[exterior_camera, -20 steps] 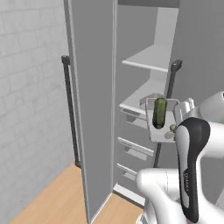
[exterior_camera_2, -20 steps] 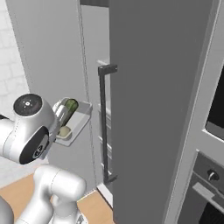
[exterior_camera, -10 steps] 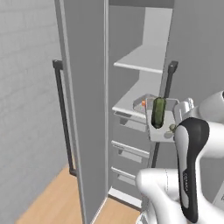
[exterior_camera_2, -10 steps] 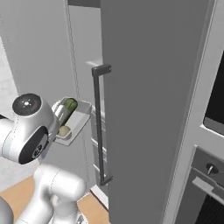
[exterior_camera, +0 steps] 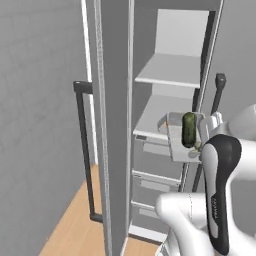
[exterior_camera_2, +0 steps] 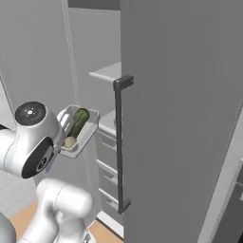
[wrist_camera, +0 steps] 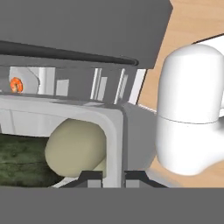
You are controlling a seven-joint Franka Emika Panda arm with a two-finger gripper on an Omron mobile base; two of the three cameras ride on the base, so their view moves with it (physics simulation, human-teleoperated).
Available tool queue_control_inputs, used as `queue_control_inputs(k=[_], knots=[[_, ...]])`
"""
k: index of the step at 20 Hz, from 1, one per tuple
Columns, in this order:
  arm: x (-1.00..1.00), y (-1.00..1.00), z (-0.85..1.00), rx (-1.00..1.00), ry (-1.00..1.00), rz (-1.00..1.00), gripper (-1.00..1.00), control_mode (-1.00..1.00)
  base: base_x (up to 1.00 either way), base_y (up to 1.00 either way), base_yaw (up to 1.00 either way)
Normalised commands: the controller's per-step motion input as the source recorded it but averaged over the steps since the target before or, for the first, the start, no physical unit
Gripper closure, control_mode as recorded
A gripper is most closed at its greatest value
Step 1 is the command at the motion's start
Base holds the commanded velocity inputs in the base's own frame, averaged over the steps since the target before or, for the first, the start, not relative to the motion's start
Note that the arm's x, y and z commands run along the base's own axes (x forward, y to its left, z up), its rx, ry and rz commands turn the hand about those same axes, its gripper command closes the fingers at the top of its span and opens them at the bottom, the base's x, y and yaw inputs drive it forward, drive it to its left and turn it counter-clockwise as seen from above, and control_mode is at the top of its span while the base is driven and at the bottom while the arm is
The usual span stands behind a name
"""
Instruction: Take the meat container that has the shrimp and place it on the second highest rack of the freezer. Then take the vegetable container that has the mushroom and cucumber and place it on the highest rack of the freezer.
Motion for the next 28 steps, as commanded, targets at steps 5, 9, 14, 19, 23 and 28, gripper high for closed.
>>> queue_control_inputs(k=[5, 9, 14, 19, 23, 28], knots=[[0.00, 0.00, 0.00, 0.00, 0.00, 0.00, 1.00, 1.00, 0.06, 0.28, -0.32], [0.00, 0.00, 0.00, 0.00, 0.00, 0.00, 1.00, 1.00, 0.00, -0.06, -0.30], [0.00, 0.00, 0.00, 0.00, 0.00, 0.00, 1.00, 1.00, 0.00, 0.00, -0.27], [0.00, 0.00, 0.00, 0.00, 0.00, 0.00, 1.00, 1.00, 0.00, 0.02, -0.24], [0.00, 0.00, 0.00, 0.00, 0.00, 0.00, 1.00, 1.00, 0.00, 0.31, -0.18], [0.00, 0.00, 0.00, 0.00, 0.00, 0.00, 1.00, 1.00, 0.00, 0.58, -0.11]])
